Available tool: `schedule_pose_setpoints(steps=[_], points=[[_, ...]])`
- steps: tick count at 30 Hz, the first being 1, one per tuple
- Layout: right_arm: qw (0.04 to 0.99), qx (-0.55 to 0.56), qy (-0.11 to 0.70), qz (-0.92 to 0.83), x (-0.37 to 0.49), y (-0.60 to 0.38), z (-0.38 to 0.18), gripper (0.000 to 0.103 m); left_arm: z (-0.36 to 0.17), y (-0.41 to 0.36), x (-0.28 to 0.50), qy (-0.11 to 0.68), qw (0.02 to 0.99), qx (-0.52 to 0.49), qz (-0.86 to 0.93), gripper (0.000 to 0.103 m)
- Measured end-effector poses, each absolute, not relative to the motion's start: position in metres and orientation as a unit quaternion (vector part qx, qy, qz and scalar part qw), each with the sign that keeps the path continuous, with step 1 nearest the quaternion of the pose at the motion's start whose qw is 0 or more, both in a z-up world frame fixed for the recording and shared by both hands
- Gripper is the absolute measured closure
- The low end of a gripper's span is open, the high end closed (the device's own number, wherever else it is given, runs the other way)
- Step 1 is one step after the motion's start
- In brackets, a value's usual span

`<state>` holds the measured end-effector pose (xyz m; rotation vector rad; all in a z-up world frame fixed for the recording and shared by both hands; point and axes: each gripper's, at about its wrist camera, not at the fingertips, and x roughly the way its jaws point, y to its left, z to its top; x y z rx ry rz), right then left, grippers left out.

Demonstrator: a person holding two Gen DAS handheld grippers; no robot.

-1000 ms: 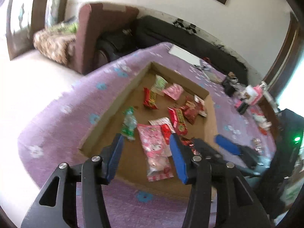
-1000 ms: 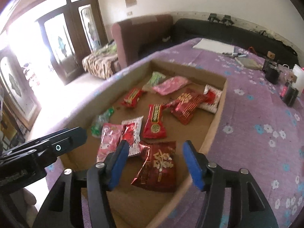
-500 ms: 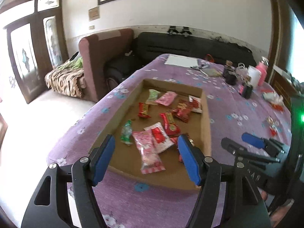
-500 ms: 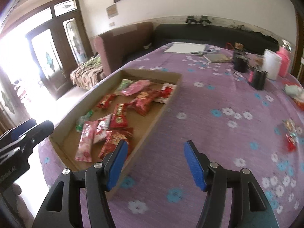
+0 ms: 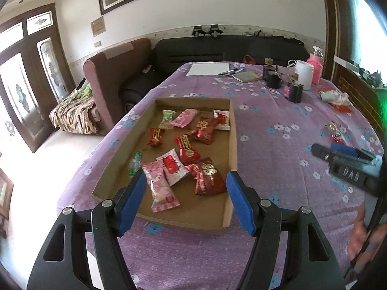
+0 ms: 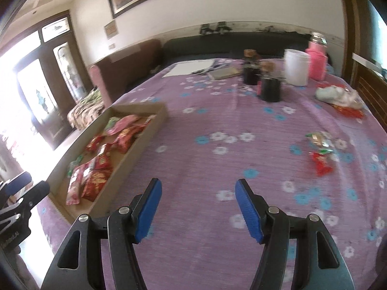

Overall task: Organize snacks
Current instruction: 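Move the open right tool to the green-labelled cake packet and grasp it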

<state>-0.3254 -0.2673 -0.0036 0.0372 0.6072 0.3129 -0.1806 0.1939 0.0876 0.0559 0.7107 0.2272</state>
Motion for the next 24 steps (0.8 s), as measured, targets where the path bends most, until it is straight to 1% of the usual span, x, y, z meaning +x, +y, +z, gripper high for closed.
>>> schedule_pose_setpoints(steps=[7, 13, 16, 20, 22, 24], points=[[0.952, 0.057, 0.287, 0.093, -0.317, -0.334, 0.002, 0.038, 0.087, 0.179, -0.18, 0.361, 0.93, 0.016, 0.066, 0.035], [0.952, 0.123, 0.281, 0.008, -0.301, -0.42, 0.006, 0.037, 0.085, 0.166, -0.182, 0.36, 0.933, -0.006, 0.016, 0.035], [0.944, 0.144, 0.296, -0.017, -0.285, -0.451, 0.0, 0.037, 0.084, 0.159, -0.181, 0.363, 0.932, -0.003, 0.003, 0.035], [0.931, 0.169, 0.322, -0.014, -0.258, -0.464, -0.01, 0.038, 0.083, 0.158, -0.18, 0.366, 0.93, -0.005, -0.001, 0.035], [0.926, 0.177, 0.333, -0.016, -0.241, -0.465, -0.015, 0.04, 0.083, 0.16, -0.18, 0.37, 0.929, -0.013, -0.003, 0.035], [0.922, 0.172, 0.347, -0.017, -0.223, -0.46, -0.02, 0.047, 0.081, 0.163, -0.18, 0.372, 0.928, -0.018, -0.003, 0.035]])
